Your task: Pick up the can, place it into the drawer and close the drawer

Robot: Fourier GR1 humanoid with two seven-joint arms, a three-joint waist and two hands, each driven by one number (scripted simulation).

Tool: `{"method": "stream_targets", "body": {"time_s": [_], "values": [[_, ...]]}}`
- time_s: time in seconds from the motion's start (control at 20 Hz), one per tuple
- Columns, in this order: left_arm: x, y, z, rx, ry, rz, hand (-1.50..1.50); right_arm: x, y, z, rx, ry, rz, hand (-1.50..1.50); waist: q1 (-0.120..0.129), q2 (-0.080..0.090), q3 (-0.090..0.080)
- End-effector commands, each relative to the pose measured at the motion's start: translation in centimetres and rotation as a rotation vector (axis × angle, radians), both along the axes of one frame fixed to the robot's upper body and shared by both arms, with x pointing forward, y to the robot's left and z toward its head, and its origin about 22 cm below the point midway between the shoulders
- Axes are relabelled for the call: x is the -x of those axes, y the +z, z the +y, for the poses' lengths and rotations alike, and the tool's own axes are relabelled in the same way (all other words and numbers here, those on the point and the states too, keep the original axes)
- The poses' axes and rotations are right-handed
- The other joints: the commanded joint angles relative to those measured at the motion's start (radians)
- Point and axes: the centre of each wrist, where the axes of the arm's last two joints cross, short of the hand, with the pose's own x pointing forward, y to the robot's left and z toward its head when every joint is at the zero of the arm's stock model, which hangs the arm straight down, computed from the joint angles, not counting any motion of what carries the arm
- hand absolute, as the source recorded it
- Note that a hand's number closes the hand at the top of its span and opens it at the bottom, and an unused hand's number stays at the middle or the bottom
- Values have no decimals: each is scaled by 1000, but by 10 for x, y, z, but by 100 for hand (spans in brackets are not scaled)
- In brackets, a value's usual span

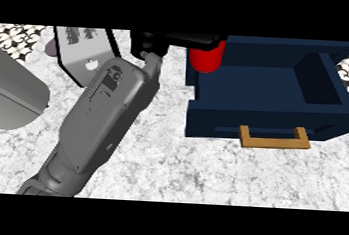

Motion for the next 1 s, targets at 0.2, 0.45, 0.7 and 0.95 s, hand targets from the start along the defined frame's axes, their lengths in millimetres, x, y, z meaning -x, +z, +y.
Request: {"method": "stream_targets", "body": {"time_s": [0.2, 0.45, 0.7, 0.95], "values": [[-19, 10, -29, -36, -3, 20, 150, -1, 6, -2, 2, 8, -8, -150, -10, 2, 0], [-20, 25, -50, -37, -10, 8, 150, -2, 6, 11, -8, 22, -17, -150, -20, 3, 0], [-22, 12, -59, -62, 5, 28, 150, -14, 6, 12, 13, 23, -5, -150, -27, 6, 0], [-30, 4, -61, -76, 4, 39, 150, -25, 10, 2, 15, 43, -13, -150, -42, 13, 1]]}}
